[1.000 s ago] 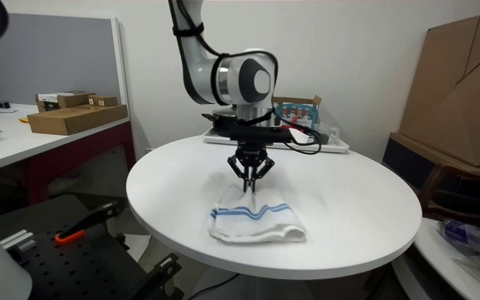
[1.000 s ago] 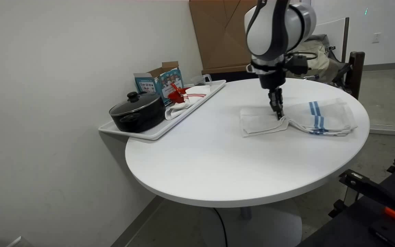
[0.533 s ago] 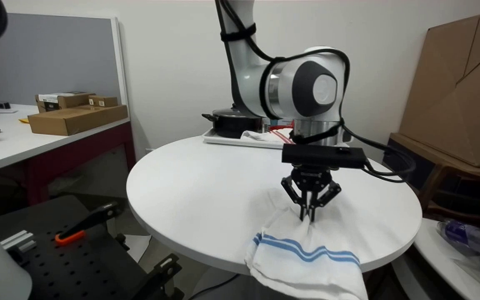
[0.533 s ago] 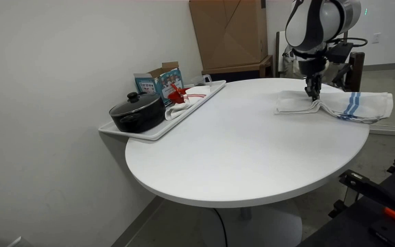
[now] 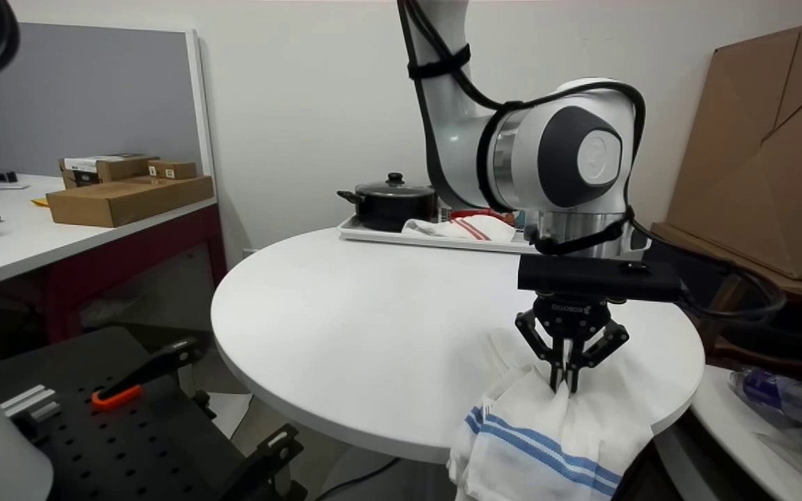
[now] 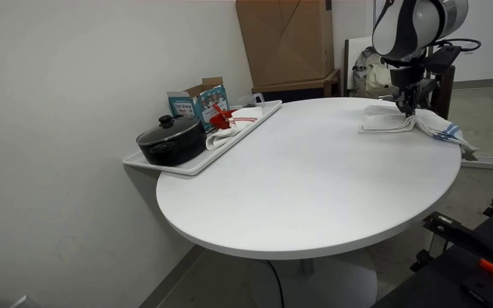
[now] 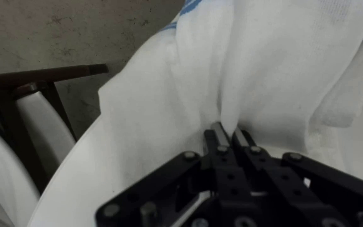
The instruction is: Use the towel to wipe the table.
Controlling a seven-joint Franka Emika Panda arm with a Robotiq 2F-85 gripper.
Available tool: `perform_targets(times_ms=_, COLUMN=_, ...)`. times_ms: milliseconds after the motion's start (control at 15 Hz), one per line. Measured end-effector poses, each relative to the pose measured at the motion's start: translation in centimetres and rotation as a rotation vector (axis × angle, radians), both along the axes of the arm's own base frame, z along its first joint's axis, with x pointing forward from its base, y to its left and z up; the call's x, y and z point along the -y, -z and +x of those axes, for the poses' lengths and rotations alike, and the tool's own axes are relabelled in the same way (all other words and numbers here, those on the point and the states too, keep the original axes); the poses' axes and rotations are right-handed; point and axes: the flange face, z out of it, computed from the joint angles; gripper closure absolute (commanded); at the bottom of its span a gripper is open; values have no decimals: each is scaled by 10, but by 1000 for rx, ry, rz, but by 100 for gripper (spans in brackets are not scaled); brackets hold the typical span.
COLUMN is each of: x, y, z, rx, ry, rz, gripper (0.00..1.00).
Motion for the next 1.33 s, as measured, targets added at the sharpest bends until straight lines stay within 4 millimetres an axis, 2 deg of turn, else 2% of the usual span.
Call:
perform_targets(times_ms=200, x=-16, y=0, z=7, rx=3, ry=-33, rz=13, gripper=99)
perform_targets(times_ms=400, x=-60, y=0, z=18, rx=2, ry=-119, rz=47, gripper=99)
perform_targets(times_ms=533, x=-104, y=1, z=20, rx=-7, ry=-195, rz=76, gripper=99)
perform_targets(times_ms=667, x=-160, y=1, z=15, rx=-27, ry=-282, rz=107, gripper=99)
perform_targets(times_ms=1000, x=-297, y=3, z=-20, rx=-86, ry=-502, rz=174, gripper=99)
perform_targets(times_ms=1200, x=-358, y=4, z=-38, rx=-106, ry=-598, rz=192, gripper=99)
perform_targets(times_ms=1333, x=-385, y=5, z=-45, rx=-111, ry=-634, rz=192, gripper=99)
